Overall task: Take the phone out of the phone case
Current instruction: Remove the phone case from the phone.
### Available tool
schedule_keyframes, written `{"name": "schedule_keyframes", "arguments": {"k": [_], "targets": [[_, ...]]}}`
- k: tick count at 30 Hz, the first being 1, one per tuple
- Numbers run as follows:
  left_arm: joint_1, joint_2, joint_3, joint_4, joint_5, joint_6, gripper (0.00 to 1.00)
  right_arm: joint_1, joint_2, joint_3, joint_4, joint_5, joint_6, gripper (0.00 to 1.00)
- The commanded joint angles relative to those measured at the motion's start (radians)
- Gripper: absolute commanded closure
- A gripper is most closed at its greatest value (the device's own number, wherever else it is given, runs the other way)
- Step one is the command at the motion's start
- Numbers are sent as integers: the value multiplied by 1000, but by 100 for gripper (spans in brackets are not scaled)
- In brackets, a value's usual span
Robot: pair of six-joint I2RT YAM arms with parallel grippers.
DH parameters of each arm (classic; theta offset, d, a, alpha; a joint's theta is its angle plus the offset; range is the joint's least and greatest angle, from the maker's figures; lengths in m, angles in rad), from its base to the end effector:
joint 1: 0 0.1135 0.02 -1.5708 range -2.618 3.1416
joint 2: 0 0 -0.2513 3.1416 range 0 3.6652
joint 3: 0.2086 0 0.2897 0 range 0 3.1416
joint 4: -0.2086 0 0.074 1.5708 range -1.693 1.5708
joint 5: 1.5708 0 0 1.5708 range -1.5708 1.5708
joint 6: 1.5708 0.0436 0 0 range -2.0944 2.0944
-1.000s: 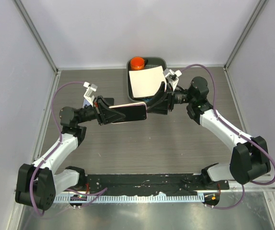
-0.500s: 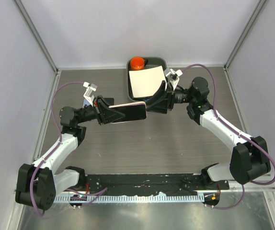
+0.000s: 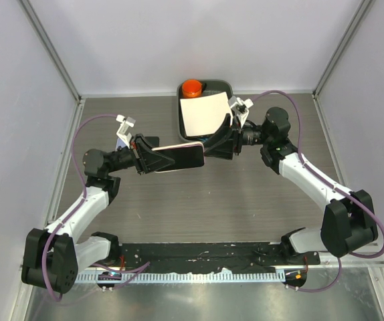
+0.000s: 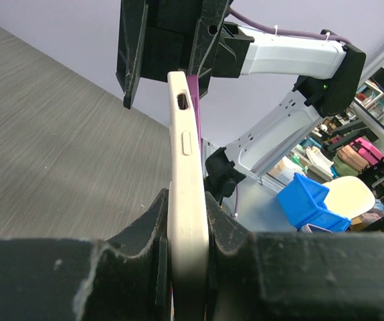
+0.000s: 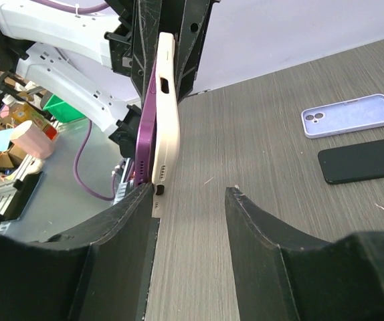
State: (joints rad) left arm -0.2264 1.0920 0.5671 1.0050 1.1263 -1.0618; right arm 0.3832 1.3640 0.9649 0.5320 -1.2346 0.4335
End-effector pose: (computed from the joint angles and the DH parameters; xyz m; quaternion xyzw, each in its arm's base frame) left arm 0.2463 -0.0971 0.2893 0.2393 0.5861 -0.6555 0.4118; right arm 0.3004 0.1655 0.3163 -0.4219 0.5478 0.5935 0.4118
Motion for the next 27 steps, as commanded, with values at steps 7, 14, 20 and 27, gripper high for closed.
{"name": "schedule_keyframes", "arguments": {"k": [7, 14, 20, 27], "targets": [[2, -26, 8, 112, -37, -21, 100, 16, 12, 17, -56, 43, -70, 47], [2, -24, 7, 112, -39, -20, 100, 63, 30, 21, -69, 61, -76, 47], [4, -18, 7, 110, -40, -20, 100, 77, 52, 11, 11, 67, -1, 47], [7, -17, 4, 112, -48, -20, 100, 82, 86, -43, 311, 66, 253, 47]]}}
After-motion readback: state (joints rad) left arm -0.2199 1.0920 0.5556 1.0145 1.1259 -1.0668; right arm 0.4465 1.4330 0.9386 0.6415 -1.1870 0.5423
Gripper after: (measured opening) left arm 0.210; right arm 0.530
